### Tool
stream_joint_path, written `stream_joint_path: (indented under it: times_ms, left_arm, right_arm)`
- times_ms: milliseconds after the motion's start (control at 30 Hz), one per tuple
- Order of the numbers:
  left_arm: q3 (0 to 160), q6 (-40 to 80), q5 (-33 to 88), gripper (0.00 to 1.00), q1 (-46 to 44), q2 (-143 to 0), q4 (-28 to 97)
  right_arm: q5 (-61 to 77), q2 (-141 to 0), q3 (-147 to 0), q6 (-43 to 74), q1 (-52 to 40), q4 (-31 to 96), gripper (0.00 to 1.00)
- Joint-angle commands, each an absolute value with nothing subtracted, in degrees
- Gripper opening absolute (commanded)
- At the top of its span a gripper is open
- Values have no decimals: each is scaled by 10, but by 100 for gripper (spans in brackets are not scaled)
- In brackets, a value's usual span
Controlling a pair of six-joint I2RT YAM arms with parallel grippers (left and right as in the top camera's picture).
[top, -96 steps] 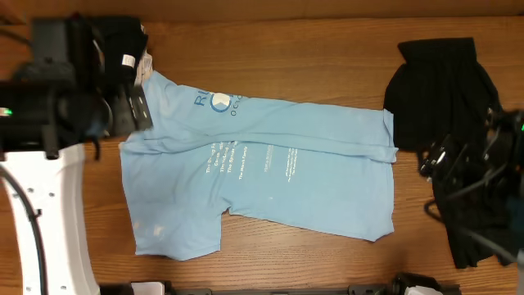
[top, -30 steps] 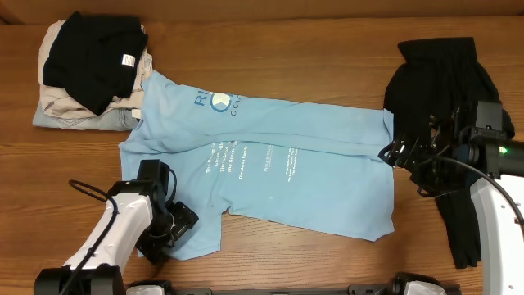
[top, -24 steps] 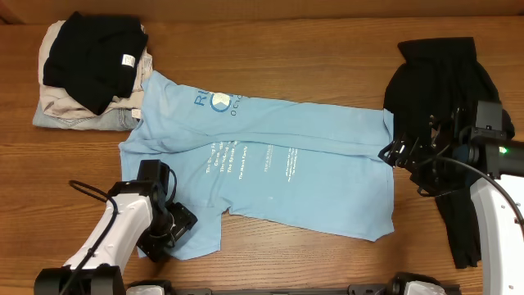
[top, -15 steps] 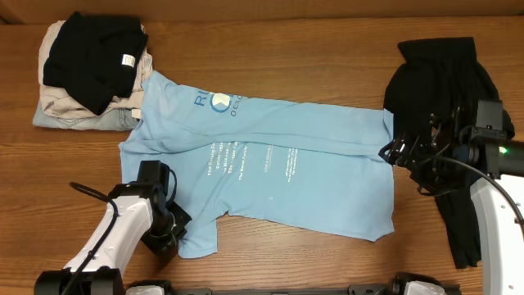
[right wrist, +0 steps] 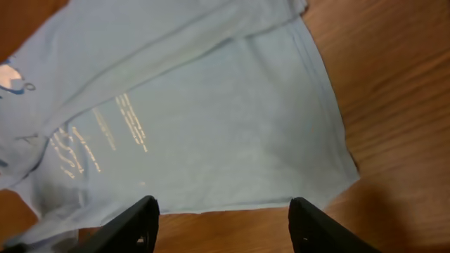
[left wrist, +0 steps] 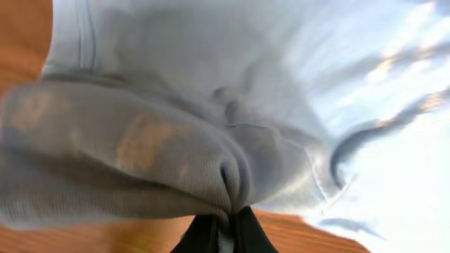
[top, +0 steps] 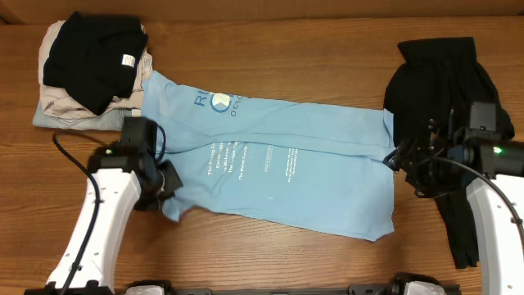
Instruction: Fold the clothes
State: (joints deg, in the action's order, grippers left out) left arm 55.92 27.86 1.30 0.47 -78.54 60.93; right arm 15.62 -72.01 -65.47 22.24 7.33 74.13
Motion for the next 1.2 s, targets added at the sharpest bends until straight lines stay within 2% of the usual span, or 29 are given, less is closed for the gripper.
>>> stream_joint_path:
  times_ms: [0,333,600,967,1100,1167]
  left_arm:
    - [578,238,22,4,3,-783,610]
    - [578,238,26,5,3,-783,583]
    - [578,238,26,4,3,-783,557]
    - [578,238,25,4,3,-783,540]
    - [578,238,24,4,3,-783,537]
    - [578,238,24,4,3,-783,537]
  right_arm:
    - [135,-719,-610,274,48,730,59]
    - [24,-719,-458,490,-39,659,48]
    - [-25,-719,-379,665,-57,645,41]
    - [-26,-719,-333,680,-57,595,41]
    - [-29,-719,-333,677,-57,585,31]
    - [-30,-719,-329,675,-57,581,30]
